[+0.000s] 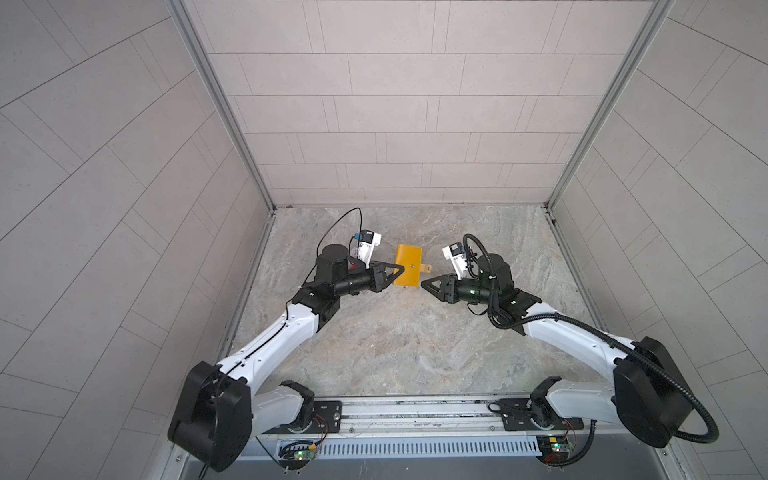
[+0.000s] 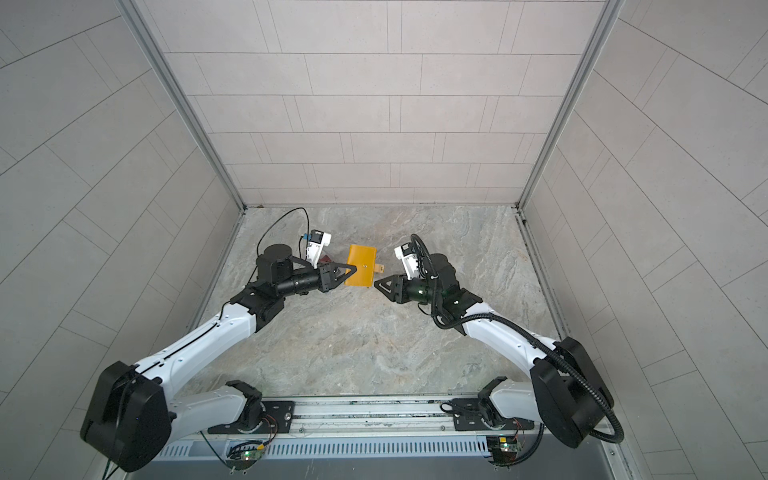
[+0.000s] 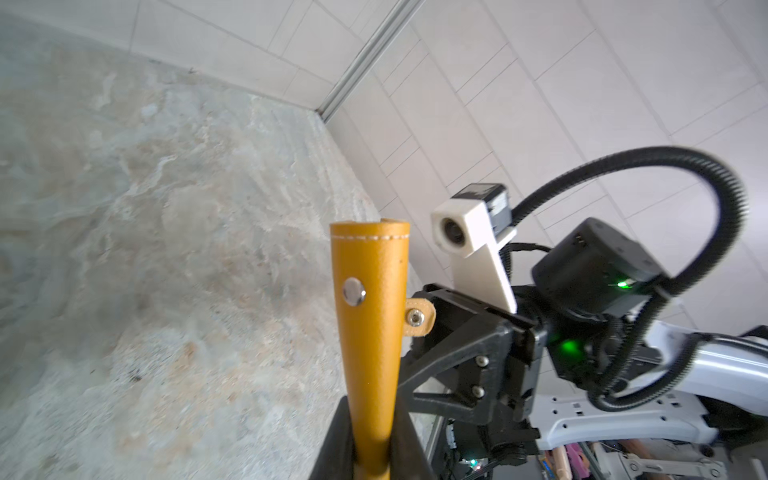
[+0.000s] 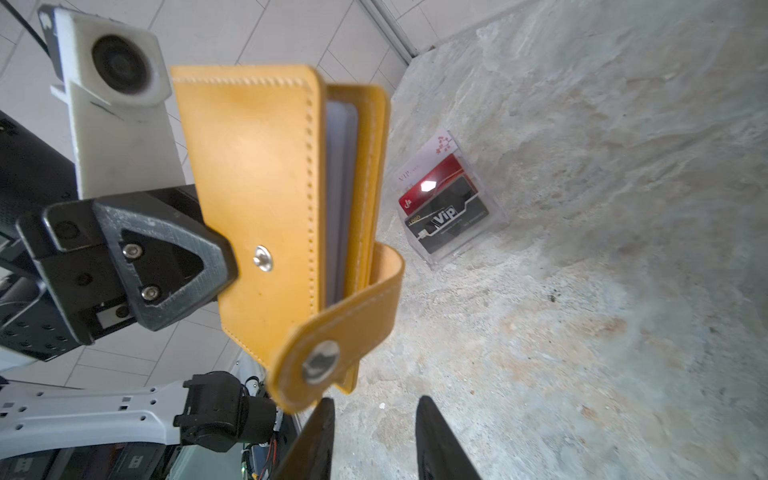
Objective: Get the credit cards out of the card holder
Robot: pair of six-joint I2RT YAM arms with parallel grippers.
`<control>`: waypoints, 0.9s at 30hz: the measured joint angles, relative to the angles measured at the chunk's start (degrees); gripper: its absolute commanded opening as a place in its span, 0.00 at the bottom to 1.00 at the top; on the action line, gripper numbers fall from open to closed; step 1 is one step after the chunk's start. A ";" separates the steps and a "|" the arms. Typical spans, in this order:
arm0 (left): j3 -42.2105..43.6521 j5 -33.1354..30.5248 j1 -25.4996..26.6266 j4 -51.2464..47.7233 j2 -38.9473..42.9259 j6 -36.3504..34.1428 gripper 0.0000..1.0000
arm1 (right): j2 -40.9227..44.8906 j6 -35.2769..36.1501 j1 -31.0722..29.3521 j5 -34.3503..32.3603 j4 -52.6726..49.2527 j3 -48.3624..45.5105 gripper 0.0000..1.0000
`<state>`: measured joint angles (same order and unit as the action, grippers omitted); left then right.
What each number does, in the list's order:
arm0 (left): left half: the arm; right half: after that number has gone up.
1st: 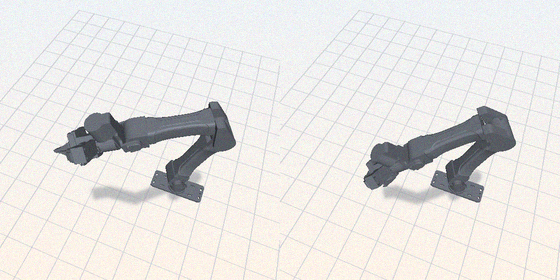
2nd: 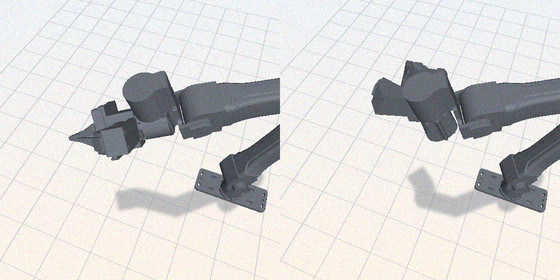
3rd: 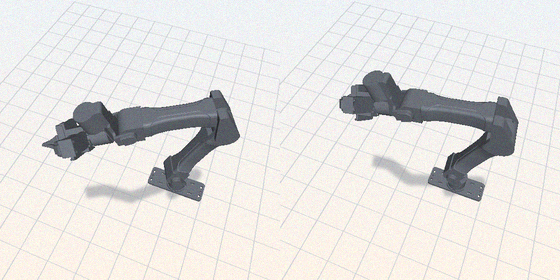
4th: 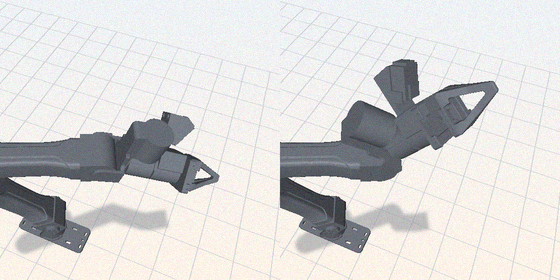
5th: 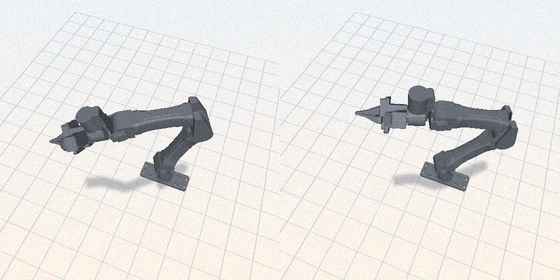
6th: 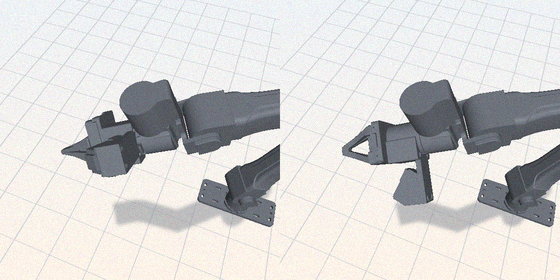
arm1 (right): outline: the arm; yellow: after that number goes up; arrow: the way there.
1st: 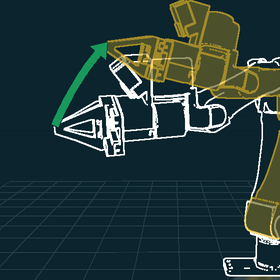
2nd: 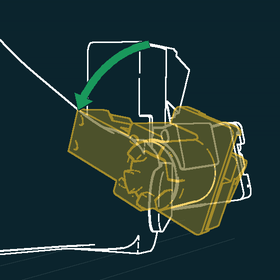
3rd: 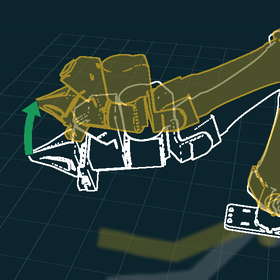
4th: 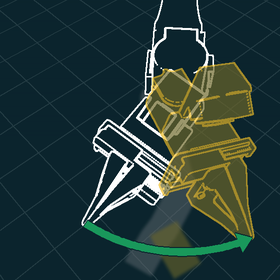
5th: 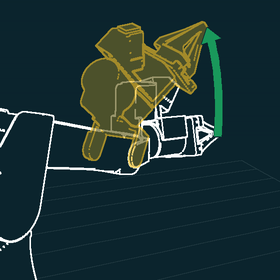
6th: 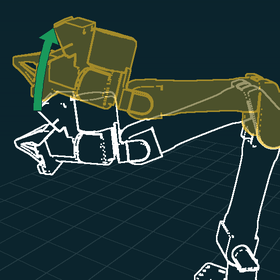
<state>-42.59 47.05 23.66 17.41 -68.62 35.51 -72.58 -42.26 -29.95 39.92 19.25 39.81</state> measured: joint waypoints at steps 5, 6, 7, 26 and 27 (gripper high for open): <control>-0.02 4.13 -0.63 4.72 -0.28 2.51 0.00 | -0.20 -3.08 0.11 1.75 6.45 -0.33 0.34; -0.02 4.52 -0.83 5.38 -0.28 2.80 0.00 | -0.20 -3.43 0.13 1.92 7.23 -0.33 0.33; -0.02 4.90 -1.03 5.95 -0.28 3.17 0.00 | -0.20 -3.63 0.13 1.99 7.72 -0.33 0.33; 0.02 8.90 -2.40 12.22 -1.81 7.76 0.00 | -0.28 -7.52 0.76 3.65 14.10 -0.33 0.22; 0.11 8.92 -2.40 12.33 -1.84 7.78 0.00 | -0.33 -7.65 0.79 3.58 14.23 -0.33 0.22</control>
<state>-42.48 55.96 21.26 29.74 -70.46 43.29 -72.90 -49.91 -29.17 43.51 33.47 39.48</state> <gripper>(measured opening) 0.138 0.225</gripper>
